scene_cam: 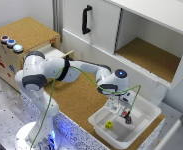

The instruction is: Store the pink object in the drawer

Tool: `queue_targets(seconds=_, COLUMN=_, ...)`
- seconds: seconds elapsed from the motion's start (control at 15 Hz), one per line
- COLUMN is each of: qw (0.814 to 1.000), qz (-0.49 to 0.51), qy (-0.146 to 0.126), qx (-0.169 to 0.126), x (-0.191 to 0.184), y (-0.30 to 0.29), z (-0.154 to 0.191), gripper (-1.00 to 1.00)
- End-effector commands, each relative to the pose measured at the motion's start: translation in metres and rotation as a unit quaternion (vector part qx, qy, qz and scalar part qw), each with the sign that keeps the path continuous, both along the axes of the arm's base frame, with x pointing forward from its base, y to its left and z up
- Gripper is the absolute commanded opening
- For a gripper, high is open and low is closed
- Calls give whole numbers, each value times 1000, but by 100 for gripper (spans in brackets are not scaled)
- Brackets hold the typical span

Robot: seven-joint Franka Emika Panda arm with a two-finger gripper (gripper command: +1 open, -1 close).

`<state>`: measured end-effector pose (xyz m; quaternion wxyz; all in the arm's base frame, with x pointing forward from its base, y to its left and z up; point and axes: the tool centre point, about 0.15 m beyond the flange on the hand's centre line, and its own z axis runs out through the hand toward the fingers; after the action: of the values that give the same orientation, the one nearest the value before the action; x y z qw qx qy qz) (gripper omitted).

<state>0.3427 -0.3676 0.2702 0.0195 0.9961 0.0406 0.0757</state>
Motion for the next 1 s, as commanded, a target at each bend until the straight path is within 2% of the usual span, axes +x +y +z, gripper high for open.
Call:
queue_targets(seconds=0.0, qw=999, qz=15, qy=8, qx=41, x=37, y=-14, z=-44, gripper=100)
queue_targets(seconds=0.13, qw=998, qz=20, qy=18, qx=48, x=43, y=-12, z=-55, gripper=100)
queue_targets(seconds=0.33, qw=998, qz=20, qy=17, qx=49, x=47, y=-12, z=-59, gripper=100)
queue_targets(seconds=0.4, qw=999, qz=15, qy=11, qx=44, x=46, y=-14, z=-59, gripper=-100)
queue_targets(seconds=0.93, qw=1000, qz=-1, qy=8, qx=22, x=32, y=-11, z=-56, gripper=-100)
